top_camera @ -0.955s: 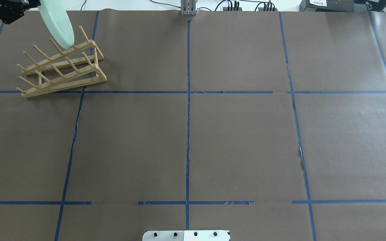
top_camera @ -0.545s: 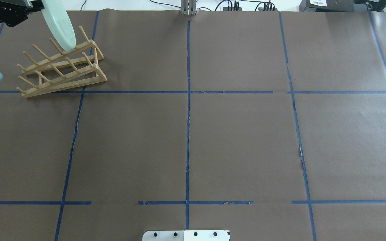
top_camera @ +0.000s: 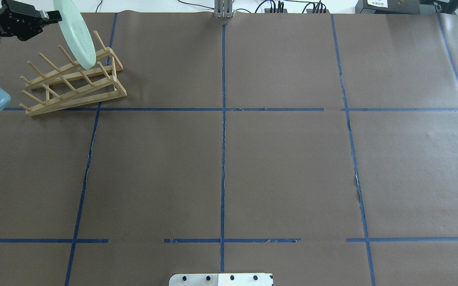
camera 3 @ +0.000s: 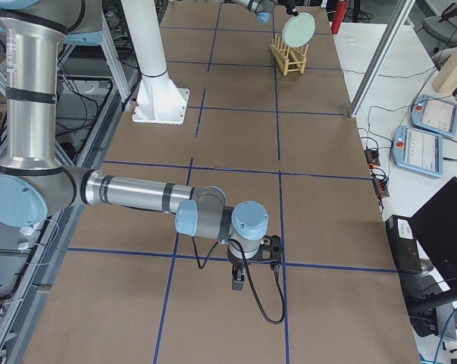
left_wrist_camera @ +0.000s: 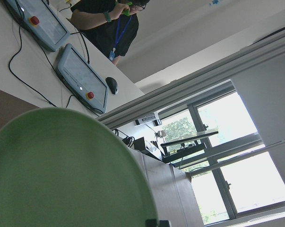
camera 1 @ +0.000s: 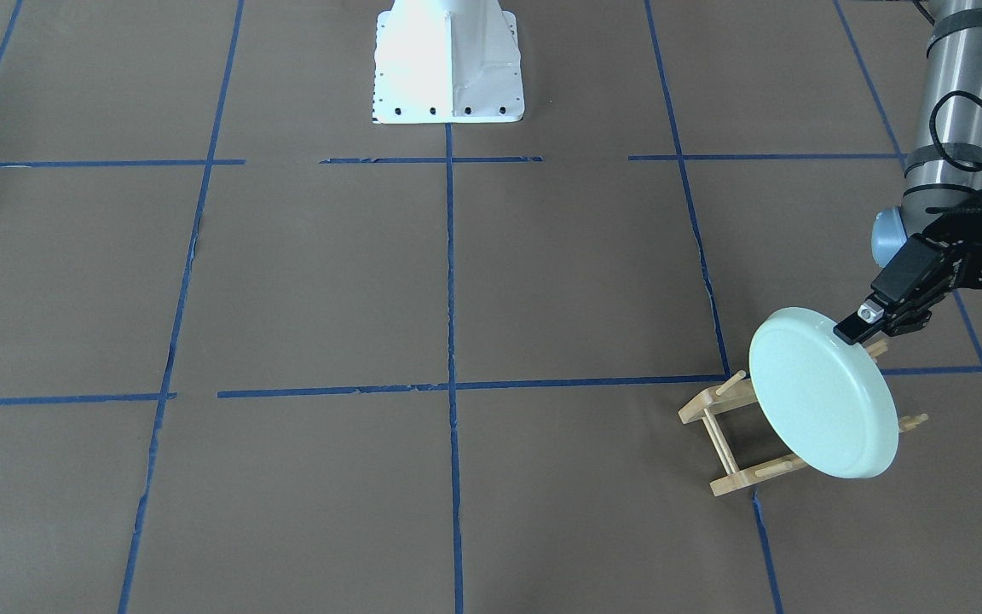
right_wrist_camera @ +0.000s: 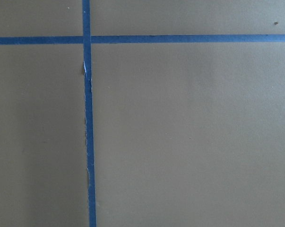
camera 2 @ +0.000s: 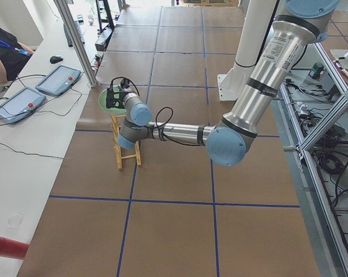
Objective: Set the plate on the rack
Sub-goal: 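Lower the upright plate between the rack pegs with the left gripper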
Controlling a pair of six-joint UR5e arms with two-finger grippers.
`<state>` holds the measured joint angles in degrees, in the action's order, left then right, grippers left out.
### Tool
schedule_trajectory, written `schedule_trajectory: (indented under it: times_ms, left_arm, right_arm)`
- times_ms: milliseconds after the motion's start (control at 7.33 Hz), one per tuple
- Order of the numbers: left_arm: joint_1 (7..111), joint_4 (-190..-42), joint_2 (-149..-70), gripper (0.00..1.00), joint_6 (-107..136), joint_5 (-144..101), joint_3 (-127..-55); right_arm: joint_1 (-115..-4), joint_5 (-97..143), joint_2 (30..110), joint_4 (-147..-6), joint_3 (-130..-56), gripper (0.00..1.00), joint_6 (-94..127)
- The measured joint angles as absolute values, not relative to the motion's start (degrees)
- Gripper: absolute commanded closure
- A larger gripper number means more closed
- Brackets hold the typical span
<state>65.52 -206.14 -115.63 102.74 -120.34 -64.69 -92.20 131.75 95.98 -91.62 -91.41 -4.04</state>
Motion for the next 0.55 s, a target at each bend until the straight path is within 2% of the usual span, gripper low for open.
schedule_trajectory:
  times_ms: [545]
  left_arm:
    - [64.5,-206.1,-115.5,1.00,102.4,-119.6,-62.4]
  right_arm:
    - [-92.2,131.7,96.0,-91.6,-91.4,0.00,-4.0]
